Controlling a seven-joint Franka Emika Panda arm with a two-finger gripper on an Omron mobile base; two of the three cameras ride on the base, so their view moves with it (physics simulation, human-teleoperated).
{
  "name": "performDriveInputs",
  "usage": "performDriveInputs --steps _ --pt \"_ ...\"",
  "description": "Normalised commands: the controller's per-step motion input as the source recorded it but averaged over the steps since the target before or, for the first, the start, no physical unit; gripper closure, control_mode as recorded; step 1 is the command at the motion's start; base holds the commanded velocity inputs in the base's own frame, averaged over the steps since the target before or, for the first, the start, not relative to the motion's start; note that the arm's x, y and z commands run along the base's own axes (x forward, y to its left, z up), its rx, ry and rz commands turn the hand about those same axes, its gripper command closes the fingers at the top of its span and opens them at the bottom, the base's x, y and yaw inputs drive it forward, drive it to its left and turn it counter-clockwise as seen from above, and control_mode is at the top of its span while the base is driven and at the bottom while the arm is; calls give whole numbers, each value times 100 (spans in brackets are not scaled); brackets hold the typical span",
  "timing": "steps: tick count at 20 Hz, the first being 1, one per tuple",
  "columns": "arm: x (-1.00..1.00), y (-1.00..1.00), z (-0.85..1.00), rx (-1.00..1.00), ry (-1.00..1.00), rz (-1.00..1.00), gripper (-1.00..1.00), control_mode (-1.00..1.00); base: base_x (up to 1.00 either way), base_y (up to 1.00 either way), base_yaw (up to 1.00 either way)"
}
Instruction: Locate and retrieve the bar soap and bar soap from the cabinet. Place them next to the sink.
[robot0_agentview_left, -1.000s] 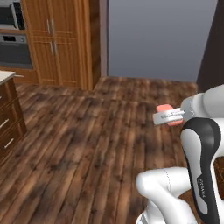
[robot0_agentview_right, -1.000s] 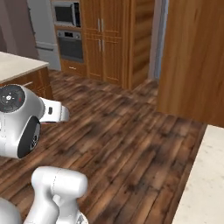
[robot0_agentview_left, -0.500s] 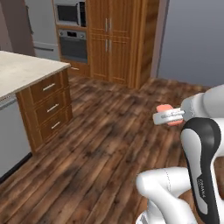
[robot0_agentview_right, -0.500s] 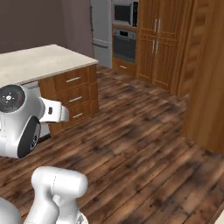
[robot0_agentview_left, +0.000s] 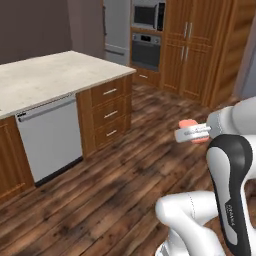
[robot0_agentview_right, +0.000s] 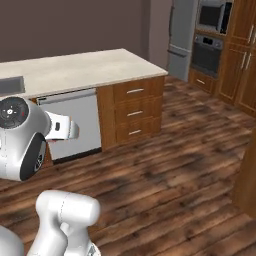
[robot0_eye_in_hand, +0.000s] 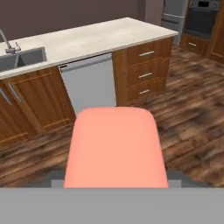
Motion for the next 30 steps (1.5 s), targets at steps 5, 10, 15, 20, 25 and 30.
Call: performDriveInputs --steps 5,10,15,20,25,30 --pt "0 0 0 0 0 0 100 100 0 1 50" --pt "0 0 0 0 0 0 100 100 1 11 45" --pt "0 0 0 0 0 0 100 100 8 15 40" --pt "0 0 0 0 0 0 100 100 36 32 18" --pt "0 0 0 0 0 0 100 100 70 18 9" --pt "0 0 0 0 0 0 100 100 89 7 10"
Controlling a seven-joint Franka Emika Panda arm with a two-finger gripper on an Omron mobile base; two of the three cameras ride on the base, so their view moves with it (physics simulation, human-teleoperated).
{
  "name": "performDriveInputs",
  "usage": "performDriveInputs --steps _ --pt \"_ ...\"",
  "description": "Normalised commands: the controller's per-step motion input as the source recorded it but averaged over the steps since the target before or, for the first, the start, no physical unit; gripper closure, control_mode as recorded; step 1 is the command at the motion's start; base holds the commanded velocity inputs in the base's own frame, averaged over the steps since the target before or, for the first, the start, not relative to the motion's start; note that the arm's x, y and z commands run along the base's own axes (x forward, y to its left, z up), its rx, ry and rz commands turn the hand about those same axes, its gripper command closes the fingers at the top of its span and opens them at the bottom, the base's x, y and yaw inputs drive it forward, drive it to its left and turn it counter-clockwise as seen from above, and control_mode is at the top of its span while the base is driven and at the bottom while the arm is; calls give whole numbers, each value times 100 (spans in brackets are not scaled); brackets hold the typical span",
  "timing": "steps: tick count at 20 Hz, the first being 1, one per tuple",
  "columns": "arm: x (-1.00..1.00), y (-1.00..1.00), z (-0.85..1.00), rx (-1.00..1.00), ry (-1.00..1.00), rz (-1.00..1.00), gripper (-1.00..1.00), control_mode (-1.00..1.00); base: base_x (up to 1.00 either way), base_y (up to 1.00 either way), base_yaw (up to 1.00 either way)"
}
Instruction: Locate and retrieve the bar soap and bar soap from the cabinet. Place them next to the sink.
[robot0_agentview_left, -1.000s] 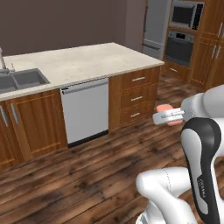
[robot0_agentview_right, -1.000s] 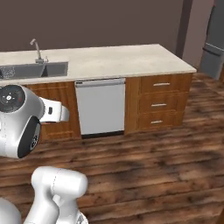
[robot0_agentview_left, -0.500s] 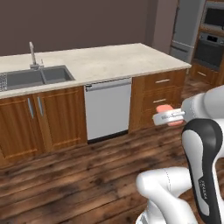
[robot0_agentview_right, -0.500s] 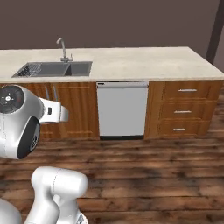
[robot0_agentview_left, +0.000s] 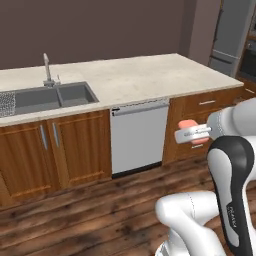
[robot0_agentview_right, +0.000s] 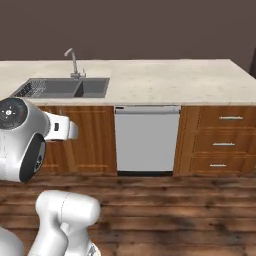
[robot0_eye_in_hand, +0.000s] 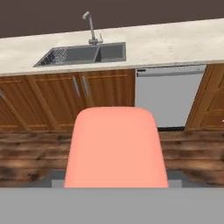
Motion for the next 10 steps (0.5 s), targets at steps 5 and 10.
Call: performDriveInputs --steps 5,10 --pt "0 0 0 0 0 0 100 100 93 1 13" --pt "0 0 0 0 0 0 100 100 70 -2 16"
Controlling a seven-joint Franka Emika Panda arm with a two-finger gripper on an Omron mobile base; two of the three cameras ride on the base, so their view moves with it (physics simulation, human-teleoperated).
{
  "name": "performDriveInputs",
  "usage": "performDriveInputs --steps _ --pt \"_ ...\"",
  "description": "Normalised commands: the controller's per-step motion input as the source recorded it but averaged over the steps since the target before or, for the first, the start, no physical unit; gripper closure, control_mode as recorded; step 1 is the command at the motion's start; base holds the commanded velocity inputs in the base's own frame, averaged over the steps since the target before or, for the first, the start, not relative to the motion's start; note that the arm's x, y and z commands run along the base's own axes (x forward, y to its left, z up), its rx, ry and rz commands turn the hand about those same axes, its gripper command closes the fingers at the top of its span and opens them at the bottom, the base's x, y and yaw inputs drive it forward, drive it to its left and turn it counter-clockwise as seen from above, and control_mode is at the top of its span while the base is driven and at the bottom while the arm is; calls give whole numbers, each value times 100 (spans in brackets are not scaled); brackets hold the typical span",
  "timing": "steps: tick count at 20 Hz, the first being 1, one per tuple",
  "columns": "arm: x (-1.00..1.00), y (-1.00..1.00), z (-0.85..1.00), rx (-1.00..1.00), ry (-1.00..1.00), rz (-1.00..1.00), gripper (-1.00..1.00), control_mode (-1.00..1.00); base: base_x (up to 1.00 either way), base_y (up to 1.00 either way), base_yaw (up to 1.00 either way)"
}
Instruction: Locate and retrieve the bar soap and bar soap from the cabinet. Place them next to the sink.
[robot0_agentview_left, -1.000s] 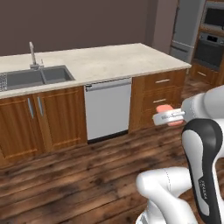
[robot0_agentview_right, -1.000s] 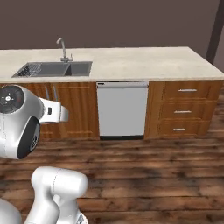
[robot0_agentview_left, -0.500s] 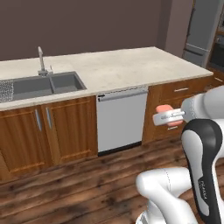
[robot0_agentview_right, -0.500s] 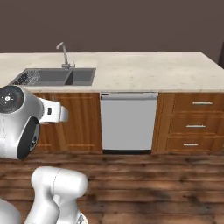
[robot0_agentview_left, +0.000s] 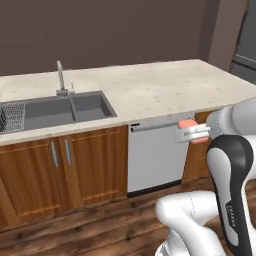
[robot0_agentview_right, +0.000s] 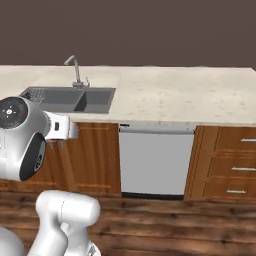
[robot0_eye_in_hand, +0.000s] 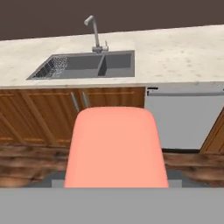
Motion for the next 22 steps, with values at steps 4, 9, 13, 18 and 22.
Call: performDriveInputs --steps 4,9,13,18,22 --pt "0 0 0 0 0 0 100 100 78 -19 13" --pt "0 0 0 0 0 0 100 100 46 -33 14" --pt "0 0 0 0 0 0 100 100 28 -48 8" --pt "0 0 0 0 0 0 100 100 30 -56 0" --pt "0 0 0 0 0 0 100 100 41 -34 -1"
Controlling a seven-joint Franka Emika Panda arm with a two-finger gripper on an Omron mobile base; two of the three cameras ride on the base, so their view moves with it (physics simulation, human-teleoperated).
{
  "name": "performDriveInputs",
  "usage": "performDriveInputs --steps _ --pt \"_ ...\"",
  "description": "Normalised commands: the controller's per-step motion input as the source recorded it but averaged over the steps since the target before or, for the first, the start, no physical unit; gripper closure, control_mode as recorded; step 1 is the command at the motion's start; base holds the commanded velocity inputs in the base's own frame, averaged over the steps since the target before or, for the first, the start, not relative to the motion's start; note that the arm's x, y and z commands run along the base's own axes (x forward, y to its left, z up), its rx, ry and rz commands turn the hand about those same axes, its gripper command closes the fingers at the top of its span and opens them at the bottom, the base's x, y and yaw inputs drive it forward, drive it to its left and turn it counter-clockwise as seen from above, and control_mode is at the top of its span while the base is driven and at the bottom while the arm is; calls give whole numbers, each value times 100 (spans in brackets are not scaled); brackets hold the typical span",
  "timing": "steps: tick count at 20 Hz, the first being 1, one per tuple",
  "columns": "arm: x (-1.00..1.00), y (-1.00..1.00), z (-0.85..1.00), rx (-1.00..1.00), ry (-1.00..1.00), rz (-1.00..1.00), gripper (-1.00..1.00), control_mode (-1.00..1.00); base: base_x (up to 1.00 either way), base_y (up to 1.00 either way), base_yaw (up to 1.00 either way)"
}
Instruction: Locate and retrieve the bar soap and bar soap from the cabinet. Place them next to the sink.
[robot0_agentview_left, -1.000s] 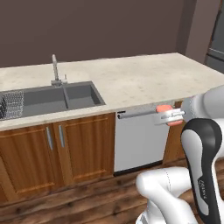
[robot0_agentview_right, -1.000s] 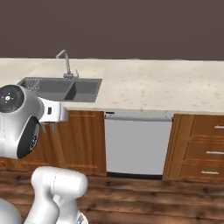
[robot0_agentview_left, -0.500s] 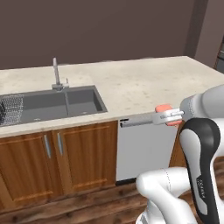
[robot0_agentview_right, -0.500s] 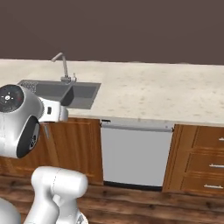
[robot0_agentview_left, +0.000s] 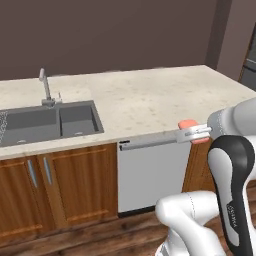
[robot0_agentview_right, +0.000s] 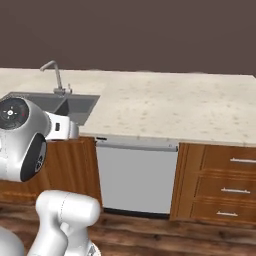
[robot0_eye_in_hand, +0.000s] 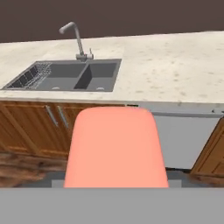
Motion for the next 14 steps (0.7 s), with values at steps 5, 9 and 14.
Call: performDriveInputs --steps 5,9,14 --pt "0 0 0 0 0 0 100 100 57 0 0" --pt "0 0 0 0 0 0 100 100 62 16 0" --pt "0 0 0 0 0 0 100 100 62 24 0"
